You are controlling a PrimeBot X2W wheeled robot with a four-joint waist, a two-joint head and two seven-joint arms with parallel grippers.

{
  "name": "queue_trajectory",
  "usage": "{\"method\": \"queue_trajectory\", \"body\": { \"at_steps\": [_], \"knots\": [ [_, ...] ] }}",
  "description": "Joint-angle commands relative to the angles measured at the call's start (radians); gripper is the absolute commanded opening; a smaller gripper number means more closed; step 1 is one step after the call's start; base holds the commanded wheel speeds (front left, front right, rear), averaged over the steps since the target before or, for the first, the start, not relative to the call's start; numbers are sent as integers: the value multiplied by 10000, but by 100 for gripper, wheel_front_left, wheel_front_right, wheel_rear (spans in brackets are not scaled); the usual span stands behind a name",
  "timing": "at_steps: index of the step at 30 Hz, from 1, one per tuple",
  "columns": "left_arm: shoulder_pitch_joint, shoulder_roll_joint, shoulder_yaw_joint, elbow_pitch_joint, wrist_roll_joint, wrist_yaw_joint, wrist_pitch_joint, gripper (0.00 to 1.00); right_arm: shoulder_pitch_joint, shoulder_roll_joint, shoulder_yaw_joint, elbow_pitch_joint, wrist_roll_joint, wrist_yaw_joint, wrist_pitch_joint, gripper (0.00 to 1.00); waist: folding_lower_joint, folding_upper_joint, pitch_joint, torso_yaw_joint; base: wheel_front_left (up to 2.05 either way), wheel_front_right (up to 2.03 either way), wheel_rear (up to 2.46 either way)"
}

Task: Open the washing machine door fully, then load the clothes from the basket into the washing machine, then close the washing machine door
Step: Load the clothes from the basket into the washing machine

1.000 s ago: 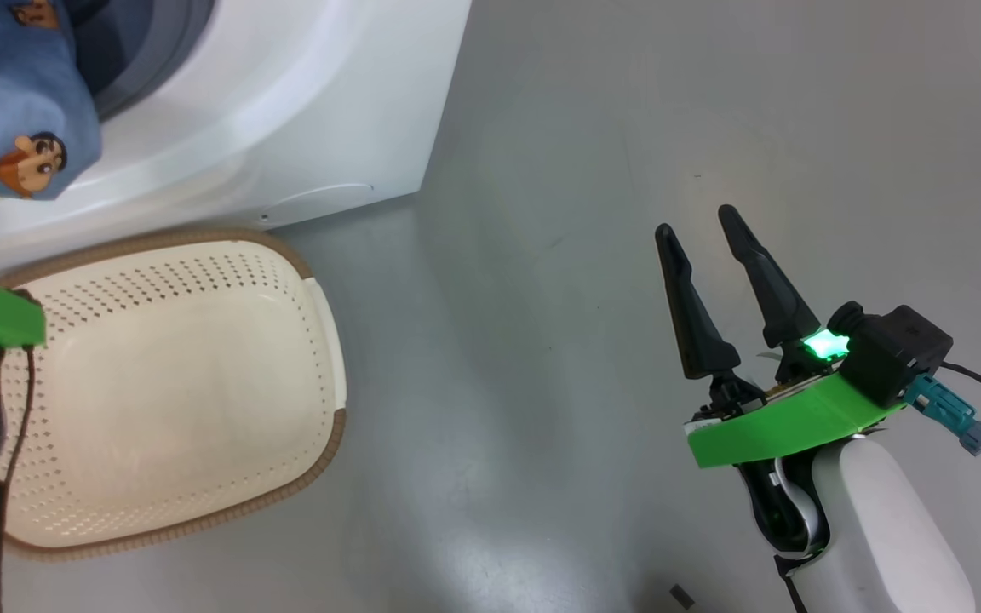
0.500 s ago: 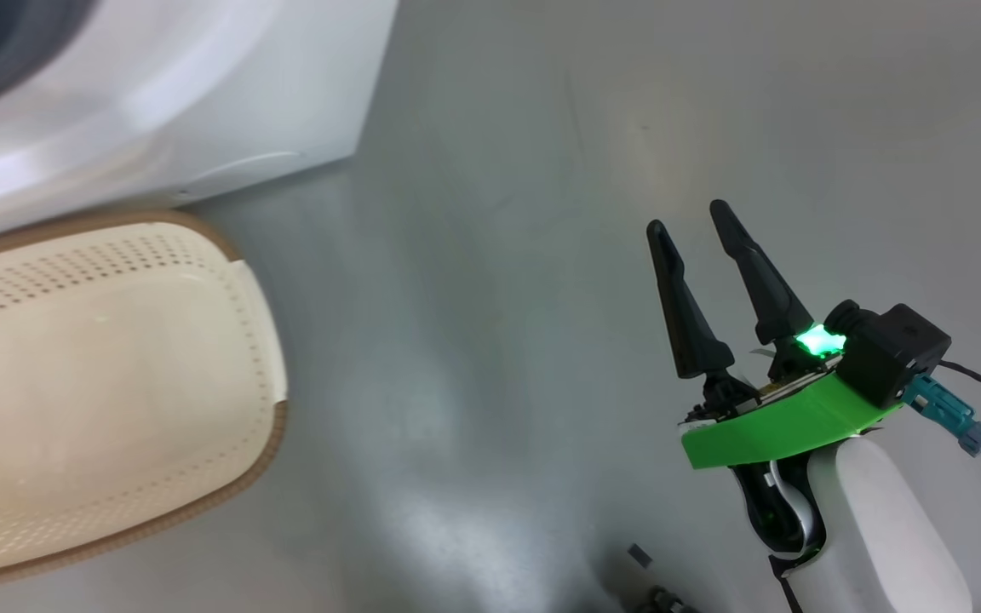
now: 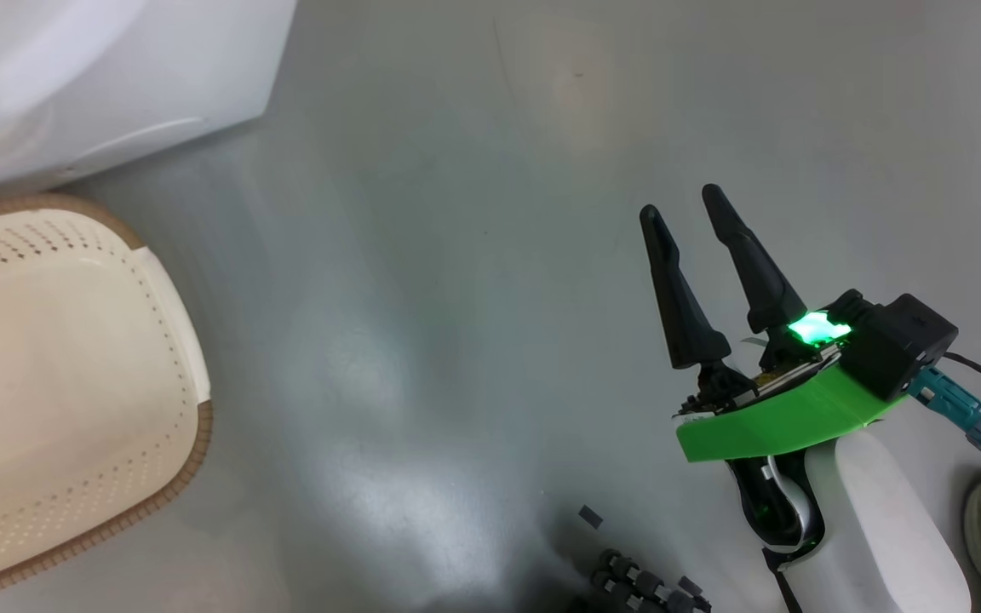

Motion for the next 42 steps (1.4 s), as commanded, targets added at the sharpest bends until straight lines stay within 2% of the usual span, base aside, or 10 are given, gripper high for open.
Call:
{"method": "queue_trajectory", "body": {
  "at_steps": [1, 2, 8, 17, 28, 30, 38, 42],
  "knots": [
    [-240, 520, 30, -144, 7, 13, 81, 37, 62, 3, 207, -241, 98, 16, -48, 100, 0, 0, 95, -26, 0, 0, 0],
    [-377, 554, -80, -25, 87, 11, 156, 100, 37, 3, 209, -236, 101, 16, -48, 100, 0, 0, 111, 3, 0, 0, 0],
    [-573, 280, -262, 492, -50, -4, 2, 100, -98, 3, 184, -183, 5, 16, -48, 100, 0, 0, 11, 264, 0, 0, 0],
    [287, 4, -549, 686, -515, -26, -1125, 100, -98, 3, 164, -9, -127, 16, -48, 100, 0, 0, -681, 594, 0, 0, 0],
    [2834, -582, -776, -167, -1544, -29, -2877, 100, 139, 3, -63, 280, -521, 16, -48, 100, 0, 0, -2043, 1323, 0, 0, 0],
    [3406, -675, -981, -403, -1453, -29, -3129, 100, 170, 3, -109, 339, -593, 16, -48, 100, 0, 0, -2329, 1470, 0, 0, 0],
    [5681, -1524, -757, -1506, -2053, 87, -3671, 100, 491, -180, -266, 668, -747, 16, -48, 100, 0, 0, -3485, 2090, 0, 0, 0],
    [6564, -1751, -712, -2019, -2113, 218, -3763, 100, 647, -325, -277, 776, -726, 16, -48, 100, 0, 0, -3927, 2304, 0, 0, 0]
  ]
}}
